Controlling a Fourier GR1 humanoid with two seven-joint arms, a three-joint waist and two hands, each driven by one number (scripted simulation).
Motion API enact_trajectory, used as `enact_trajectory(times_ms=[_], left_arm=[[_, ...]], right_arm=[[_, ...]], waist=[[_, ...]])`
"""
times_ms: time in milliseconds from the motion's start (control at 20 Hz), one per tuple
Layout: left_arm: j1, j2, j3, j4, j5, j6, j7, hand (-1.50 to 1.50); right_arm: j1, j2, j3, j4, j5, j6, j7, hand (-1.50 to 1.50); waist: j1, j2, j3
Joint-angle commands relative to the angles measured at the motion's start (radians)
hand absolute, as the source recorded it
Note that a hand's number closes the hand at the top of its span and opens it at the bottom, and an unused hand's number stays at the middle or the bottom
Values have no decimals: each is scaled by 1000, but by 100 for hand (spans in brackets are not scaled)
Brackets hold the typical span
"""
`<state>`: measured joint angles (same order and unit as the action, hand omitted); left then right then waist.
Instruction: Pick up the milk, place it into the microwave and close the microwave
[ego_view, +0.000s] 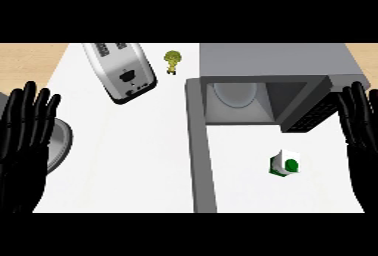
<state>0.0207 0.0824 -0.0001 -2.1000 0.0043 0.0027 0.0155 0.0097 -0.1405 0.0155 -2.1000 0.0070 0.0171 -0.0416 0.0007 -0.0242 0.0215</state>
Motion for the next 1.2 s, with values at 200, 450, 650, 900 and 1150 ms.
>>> enact_trajectory(times_ms=[200, 450, 650, 900, 1150], left_arm=[[-77, 6, 64, 93, 11, 10, -24, -150], [30, 39, 174, -18, 158, -21, 89, -150], [92, 61, 241, -24, 238, -81, 71, -150], [219, 66, 293, -107, 315, -164, 46, -150], [321, 7, 269, -192, 315, -175, 61, -150]], right_arm=[[49, 97, 133, -77, 65, -35, -5, -150], [92, 103, 225, -96, 100, -27, 119, -150], [215, 106, 303, -169, 161, -34, 82, -150], [299, 86, 269, -183, 182, -56, 47, -150], [328, 102, 294, -150, 259, -96, 66, -150]], waist=[[-4, 24, -22], [2, 22, -22], [0, 22, -22], [1, 22, -22], [4, 21, -22]])
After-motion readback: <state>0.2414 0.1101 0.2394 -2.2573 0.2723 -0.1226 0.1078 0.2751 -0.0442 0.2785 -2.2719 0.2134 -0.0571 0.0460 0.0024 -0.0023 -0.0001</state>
